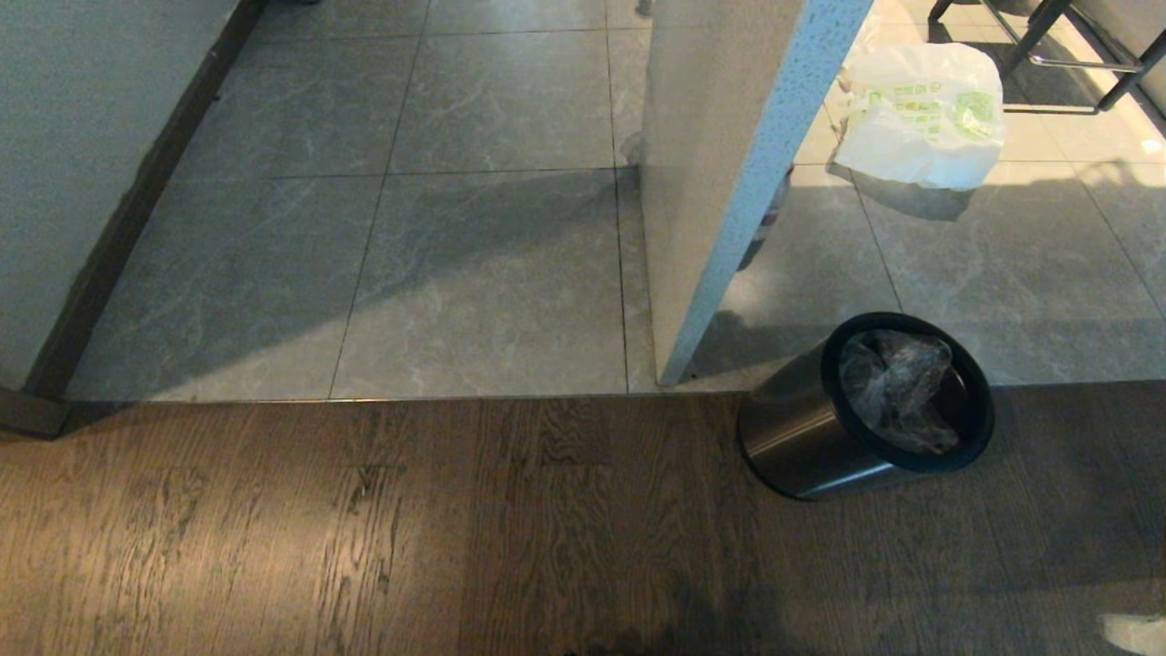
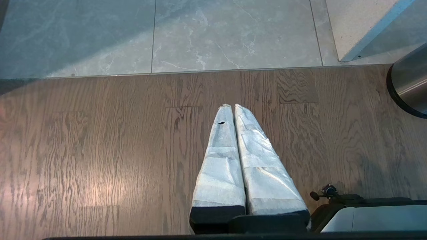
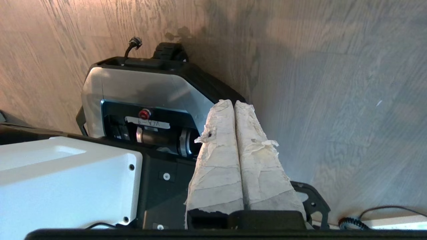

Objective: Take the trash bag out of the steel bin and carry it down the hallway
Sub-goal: Place the outer trash can on the ground

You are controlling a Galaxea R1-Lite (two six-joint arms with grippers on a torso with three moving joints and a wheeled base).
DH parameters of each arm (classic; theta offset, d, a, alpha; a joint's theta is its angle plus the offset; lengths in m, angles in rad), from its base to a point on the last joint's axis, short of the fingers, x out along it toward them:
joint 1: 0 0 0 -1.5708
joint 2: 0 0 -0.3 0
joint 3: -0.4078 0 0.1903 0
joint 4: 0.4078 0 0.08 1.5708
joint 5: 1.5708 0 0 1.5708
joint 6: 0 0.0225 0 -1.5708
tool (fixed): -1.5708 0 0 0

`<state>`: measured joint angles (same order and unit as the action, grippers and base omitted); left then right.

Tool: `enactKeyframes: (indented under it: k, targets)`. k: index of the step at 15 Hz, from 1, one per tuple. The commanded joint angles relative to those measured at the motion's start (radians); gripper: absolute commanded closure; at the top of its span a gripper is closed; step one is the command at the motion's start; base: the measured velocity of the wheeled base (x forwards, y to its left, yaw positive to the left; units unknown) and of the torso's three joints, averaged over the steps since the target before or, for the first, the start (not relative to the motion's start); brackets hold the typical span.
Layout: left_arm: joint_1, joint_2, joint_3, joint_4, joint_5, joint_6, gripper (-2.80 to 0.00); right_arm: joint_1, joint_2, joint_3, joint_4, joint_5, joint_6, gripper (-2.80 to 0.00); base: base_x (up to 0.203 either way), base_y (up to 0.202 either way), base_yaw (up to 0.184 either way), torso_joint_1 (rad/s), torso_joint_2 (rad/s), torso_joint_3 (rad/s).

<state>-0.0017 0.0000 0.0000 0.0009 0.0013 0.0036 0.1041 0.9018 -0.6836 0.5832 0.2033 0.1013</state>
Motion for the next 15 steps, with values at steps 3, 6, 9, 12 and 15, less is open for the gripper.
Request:
enactKeyframes:
  k: [3, 6, 9, 12, 15]
  targets:
    - [0.0, 0.0, 0.0, 0.001, 0.0, -0.001, 0.0, 0.025, 0.077, 0.04, -0.059, 0.005, 0.0, 0.0, 0.0, 0.0, 0.0, 0.0, 0.0, 0.0]
    - [0.0, 0.0, 0.0, 0.001, 0.0, -0.001, 0.0, 0.038, 0.261, 0.097, -0.282, 0.005, 0.001, 0.0, 0.0, 0.0, 0.0, 0.0, 0.0, 0.0]
    - [0.0, 0.0, 0.0, 0.001, 0.0, -0.001, 0.0, 0.065, 0.469, 0.135, -0.603, 0.007, 0.0, 0.0, 0.0, 0.0, 0.0, 0.0, 0.0, 0.0]
    - [0.0, 0.0, 0.0, 0.0, 0.0, -0.001, 0.0, 0.072, 0.528, 0.141, -0.72, 0.046, -0.082, 0.0, 0.0, 0.0, 0.0, 0.0, 0.0, 0.0]
    - [0.0, 0.0, 0.0, 0.0, 0.0, -0.001, 0.0, 0.079, 0.543, 0.118, -0.746, 0.148, -0.147, 0.0, 0.0, 0.0, 0.0, 0.0, 0.0, 0.0]
